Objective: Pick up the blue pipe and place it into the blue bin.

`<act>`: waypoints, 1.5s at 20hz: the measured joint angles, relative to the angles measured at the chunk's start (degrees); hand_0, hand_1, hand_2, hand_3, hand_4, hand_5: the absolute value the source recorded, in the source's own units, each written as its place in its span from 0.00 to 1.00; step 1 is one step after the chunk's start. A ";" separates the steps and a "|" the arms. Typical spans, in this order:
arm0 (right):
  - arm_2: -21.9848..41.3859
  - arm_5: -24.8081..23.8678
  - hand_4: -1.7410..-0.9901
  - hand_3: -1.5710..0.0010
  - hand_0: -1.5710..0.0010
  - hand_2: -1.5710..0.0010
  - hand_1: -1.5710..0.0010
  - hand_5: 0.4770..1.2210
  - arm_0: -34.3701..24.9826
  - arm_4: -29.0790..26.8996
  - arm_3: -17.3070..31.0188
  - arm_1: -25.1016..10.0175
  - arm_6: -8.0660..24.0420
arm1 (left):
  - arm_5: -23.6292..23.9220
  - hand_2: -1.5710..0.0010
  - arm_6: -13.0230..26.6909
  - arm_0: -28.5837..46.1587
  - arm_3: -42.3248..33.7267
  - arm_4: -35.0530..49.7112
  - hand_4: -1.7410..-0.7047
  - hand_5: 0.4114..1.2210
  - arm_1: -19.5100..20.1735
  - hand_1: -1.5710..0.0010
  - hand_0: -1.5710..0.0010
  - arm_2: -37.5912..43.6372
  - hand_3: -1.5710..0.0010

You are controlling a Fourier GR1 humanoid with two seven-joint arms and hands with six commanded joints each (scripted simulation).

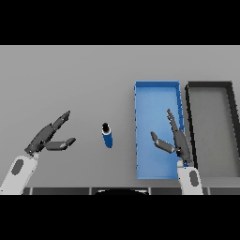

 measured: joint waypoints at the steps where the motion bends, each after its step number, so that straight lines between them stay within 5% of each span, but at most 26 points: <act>1: 0.17 -0.26 0.71 1.00 1.00 1.00 1.00 0.18 -0.42 0.41 0.71 0.33 1.35 | -0.47 1.00 0.70 0.39 -1.64 -0.36 0.60 0.13 -0.17 1.00 1.00 -1.26 1.00; 8: -0.39 0.22 0.69 1.00 1.00 1.00 1.00 0.19 -0.23 -0.51 -0.51 -0.22 2.72 | -0.15 1.00 2.67 -0.85 -3.47 -6.48 0.54 0.07 -5.51 1.00 1.00 -8.40 1.00; 20: 0.20 -0.67 0.72 1.00 1.00 1.00 1.00 0.17 1.93 0.42 -1.69 0.65 1.84 | 1.30 1.00 3.99 -7.94 9.10 -11.37 0.58 0.06 -18.58 1.00 1.00 -13.03 1.00; 25: 0.08 -0.13 0.71 1.00 1.00 1.00 1.00 0.17 1.73 -0.12 -0.76 0.75 1.76 | 0.56 1.00 1.93 -10.39 13.75 -11.01 0.51 0.15 -23.14 1.00 1.00 -13.50 1.00; 28: -0.15 -0.48 0.73 1.00 1.00 1.00 1.00 0.17 1.77 0.31 -1.37 0.24 2.17 | 1.26 0.86 0.58 -11.56 15.11 -10.24 0.43 0.25 -25.66 0.91 0.98 -12.94 0.93; 29: -0.17 -0.58 0.72 1.00 1.00 1.00 1.00 0.17 1.45 0.16 -1.63 0.41 2.59 | 1.70 0.77 0.40 -11.31 15.33 -10.26 0.41 0.30 -25.99 0.83 0.94 -12.85 0.86; 30: -0.48 -0.27 0.72 1.00 1.00 1.00 1.00 0.17 1.82 -0.67 -1.84 0.42 2.15 | 2.09 0.66 0.11 -10.55 15.22 -10.13 0.39 0.44 -26.43 0.71 0.82 -12.92 0.69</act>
